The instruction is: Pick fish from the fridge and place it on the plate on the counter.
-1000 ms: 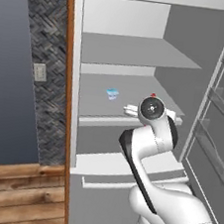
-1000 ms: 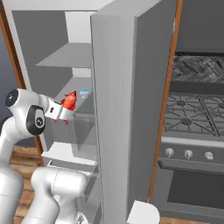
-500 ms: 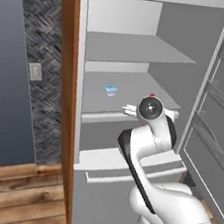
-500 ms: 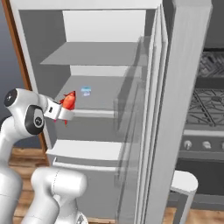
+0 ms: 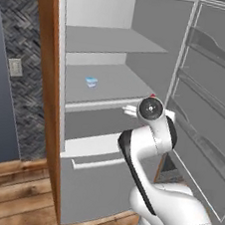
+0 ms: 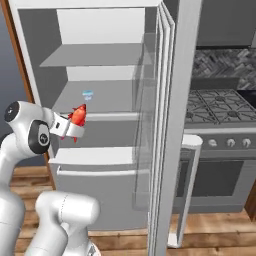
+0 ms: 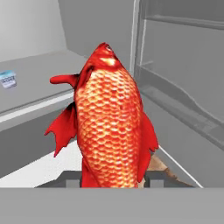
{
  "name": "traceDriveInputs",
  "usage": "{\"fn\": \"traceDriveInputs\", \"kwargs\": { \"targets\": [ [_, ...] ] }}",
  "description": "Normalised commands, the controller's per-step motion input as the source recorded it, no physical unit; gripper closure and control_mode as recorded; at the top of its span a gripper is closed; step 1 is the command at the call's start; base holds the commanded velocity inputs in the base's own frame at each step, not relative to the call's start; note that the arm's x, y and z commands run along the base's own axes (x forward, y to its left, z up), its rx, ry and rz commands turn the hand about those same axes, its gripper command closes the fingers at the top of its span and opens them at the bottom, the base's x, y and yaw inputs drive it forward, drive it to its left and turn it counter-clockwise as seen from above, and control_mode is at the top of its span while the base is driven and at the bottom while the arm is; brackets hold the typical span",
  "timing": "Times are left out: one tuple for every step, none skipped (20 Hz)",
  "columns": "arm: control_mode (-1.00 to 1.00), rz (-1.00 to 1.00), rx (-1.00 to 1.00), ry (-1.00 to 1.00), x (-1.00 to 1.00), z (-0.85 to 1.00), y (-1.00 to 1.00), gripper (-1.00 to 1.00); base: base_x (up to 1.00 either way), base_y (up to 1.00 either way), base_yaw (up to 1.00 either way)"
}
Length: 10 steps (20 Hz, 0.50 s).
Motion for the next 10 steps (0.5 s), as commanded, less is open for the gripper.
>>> {"fn": "traceDriveInputs", "kwargs": {
  "targets": [
    [1.0, 0.0, 0.0, 0.0, 0.0, 0.0, 0.0, 1.0, -0.69, 0.05, -0.26],
    [1.0, 0.0, 0.0, 0.0, 0.0, 0.0, 0.0, 1.0, -0.69, 0.04, -0.26],
    [1.0, 0.0, 0.0, 0.0, 0.0, 0.0, 0.0, 1.0, -0.7, 0.03, -0.25],
    [1.0, 0.0, 0.0, 0.0, 0.0, 0.0, 0.0, 1.0, -0.69, 0.02, -0.25],
    [1.0, 0.0, 0.0, 0.0, 0.0, 0.0, 0.0, 1.0, -0.67, 0.04, -0.25],
    [1.0, 0.0, 0.0, 0.0, 0.0, 0.0, 0.0, 1.0, -0.66, 0.04, -0.25],
    [1.0, 0.0, 0.0, 0.0, 0.0, 0.0, 0.0, 1.0, -0.64, 0.04, -0.25],
    [1.0, 0.0, 0.0, 0.0, 0.0, 0.0, 0.0, 1.0, -0.64, 0.04, -0.24],
    [1.0, 0.0, 0.0, 0.0, 0.0, 0.0, 0.0, 1.0, -0.61, 0.04, -0.24],
    [1.0, 0.0, 0.0, 0.0, 0.0, 0.0, 0.0, 1.0, -0.59, 0.04, -0.24]
  ]
}}
